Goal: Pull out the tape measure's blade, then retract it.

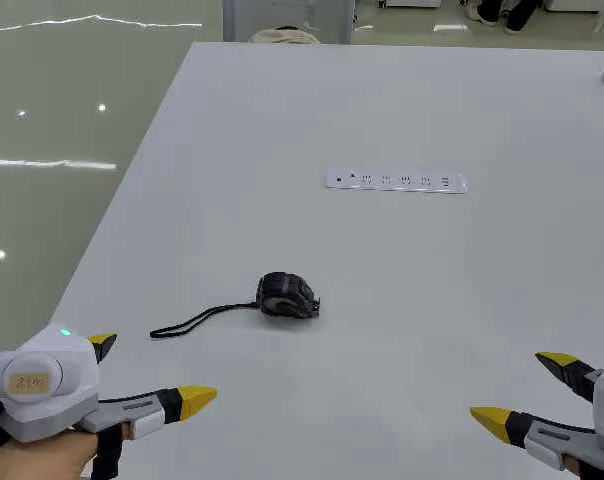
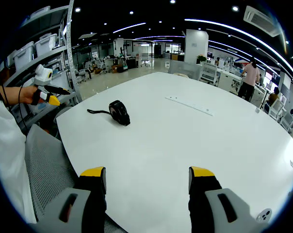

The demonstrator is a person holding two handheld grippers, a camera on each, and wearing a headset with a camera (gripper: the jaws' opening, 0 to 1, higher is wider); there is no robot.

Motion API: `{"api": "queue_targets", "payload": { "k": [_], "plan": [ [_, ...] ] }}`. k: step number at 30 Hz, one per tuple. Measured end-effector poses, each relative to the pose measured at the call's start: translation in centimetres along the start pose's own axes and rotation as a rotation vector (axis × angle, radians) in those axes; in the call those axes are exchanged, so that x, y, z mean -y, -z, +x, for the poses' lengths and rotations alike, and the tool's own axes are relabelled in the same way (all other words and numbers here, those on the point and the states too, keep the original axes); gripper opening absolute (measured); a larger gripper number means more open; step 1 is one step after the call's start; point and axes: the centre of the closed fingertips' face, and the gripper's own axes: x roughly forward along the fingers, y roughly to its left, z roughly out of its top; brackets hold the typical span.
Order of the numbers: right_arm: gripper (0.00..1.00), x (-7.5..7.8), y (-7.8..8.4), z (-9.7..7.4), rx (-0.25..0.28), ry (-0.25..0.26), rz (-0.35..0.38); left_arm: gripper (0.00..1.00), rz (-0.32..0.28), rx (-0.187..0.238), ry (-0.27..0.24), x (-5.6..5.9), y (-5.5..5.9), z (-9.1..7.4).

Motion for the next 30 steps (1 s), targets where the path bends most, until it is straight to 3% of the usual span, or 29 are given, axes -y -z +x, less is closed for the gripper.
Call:
{"api": "queue_targets", "payload": {
  "k": [30],
  "plan": [
    [0.71,-0.3,-0.44,0.2,0.011,-0.019,-0.005,1.0,0.013,-0.005,-0.021,-0.28,-0.01,-0.24]
  ]
}}
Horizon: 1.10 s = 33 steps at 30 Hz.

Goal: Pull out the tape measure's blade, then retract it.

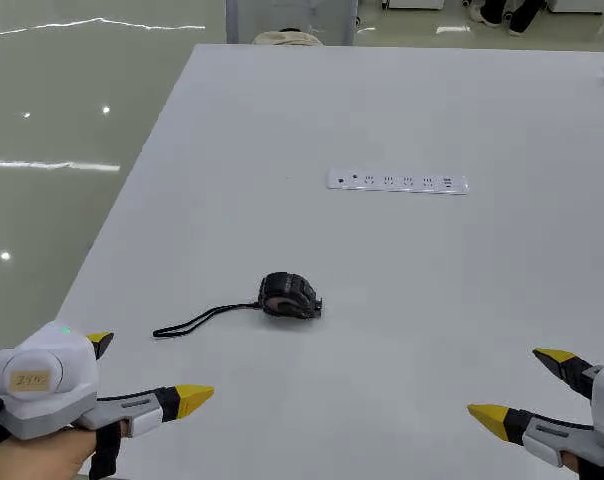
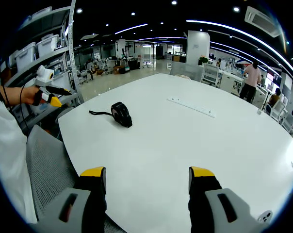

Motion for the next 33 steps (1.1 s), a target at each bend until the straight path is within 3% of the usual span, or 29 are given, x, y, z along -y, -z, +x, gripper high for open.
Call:
{"api": "queue_targets", "payload": {
  "k": [19,33],
  "plan": [
    [0.7,-0.6,-0.5,1.1,0.001,-0.019,-0.017,1.0,0.03,-0.003,0.001,-0.4,-0.5,0.7],
    [0.7,-1.6,-1.9,3.3,0.005,-0.057,-0.044,0.98,0.051,0.001,0.028,-0.2,-1.4,2.7]
  ]
}}
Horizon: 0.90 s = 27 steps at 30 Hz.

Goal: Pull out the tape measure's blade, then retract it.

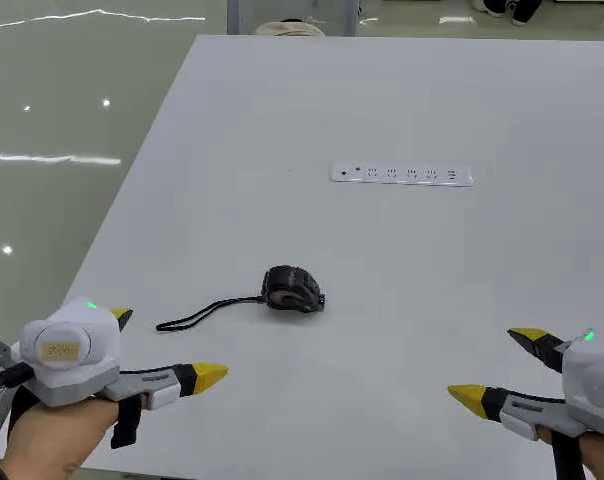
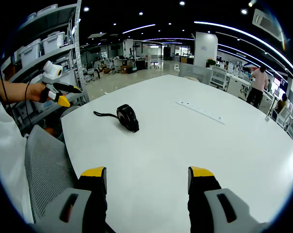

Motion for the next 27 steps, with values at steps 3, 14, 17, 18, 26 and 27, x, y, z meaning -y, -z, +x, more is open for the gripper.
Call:
{"api": "queue_targets", "payload": {
  "k": [3,14,17,18,26,27],
  "plan": [
    [0.69,-0.3,-0.2,0.9,-0.003,-0.013,-0.007,0.98,0.005,-0.002,0.013,0.3,-0.2,0.5],
    [0.68,-1.4,-0.7,3.4,-0.019,-0.058,-0.034,0.98,0.035,-0.015,0.041,0.7,-0.3,2.2],
    [0.68,-1.5,-0.9,3.9,-0.022,-0.066,-0.041,0.97,0.046,-0.018,0.048,0.8,-0.4,2.5],
    [0.68,-1.5,-1.0,4.0,-0.023,-0.068,-0.042,0.97,0.052,-0.019,0.049,0.8,-0.5,2.6],
    [0.68,-1.8,-1.6,5.3,-0.03,-0.092,-0.07,0.95,0.102,-0.032,0.072,0.7,-1.0,3.8],
    [0.68,-1.8,-1.7,5.5,-0.031,-0.095,-0.074,0.95,0.107,-0.032,0.075,0.7,-1.1,4.0]
  ]
}}
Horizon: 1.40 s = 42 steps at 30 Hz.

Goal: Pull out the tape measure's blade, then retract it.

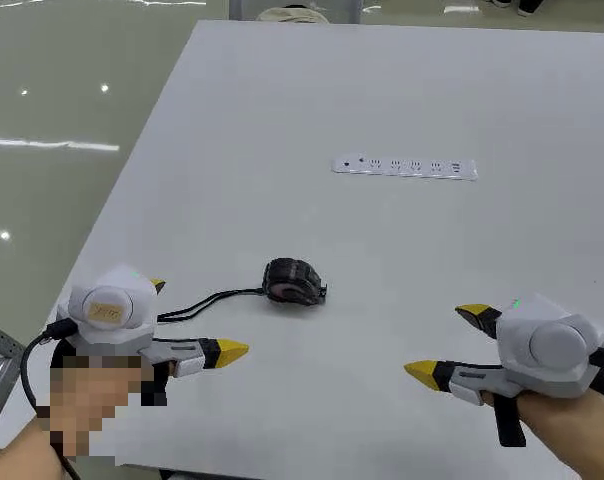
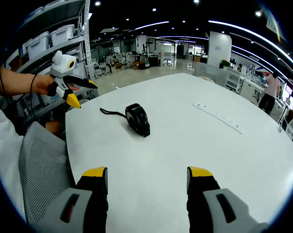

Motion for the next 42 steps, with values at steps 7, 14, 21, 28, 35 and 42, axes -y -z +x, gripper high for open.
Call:
{"api": "queue_targets", "payload": {
  "k": [7,14,21,28,35,42],
  "plan": [
    [0.67,-0.1,-0.7,1.4,-0.004,-0.024,-0.021,0.94,0.041,-0.005,0.03,0.0,-0.7,1.4],
    [0.67,-0.4,-1.2,2.7,-0.013,-0.051,-0.045,0.93,0.078,-0.01,0.059,0.2,-1.3,2.9],
    [0.66,-0.3,-1.6,4.1,-0.022,-0.073,-0.065,0.92,0.107,-0.018,0.084,0.2,-1.9,4.4],
    [0.66,-0.1,-1.7,5.2,-0.036,-0.091,-0.087,0.91,0.162,-0.038,0.119,0.5,-2.1,5.7],
    [0.65,0.1,-1.7,5.9,-0.054,-0.106,-0.129,0.89,0.216,-0.056,0.146,0.5,-2.3,6.7],
    [0.65,0.0,-1.7,6.8,-0.072,-0.13,-0.17,0.88,0.251,-0.069,0.178,0.7,-2.6,7.7]
  ]
}}
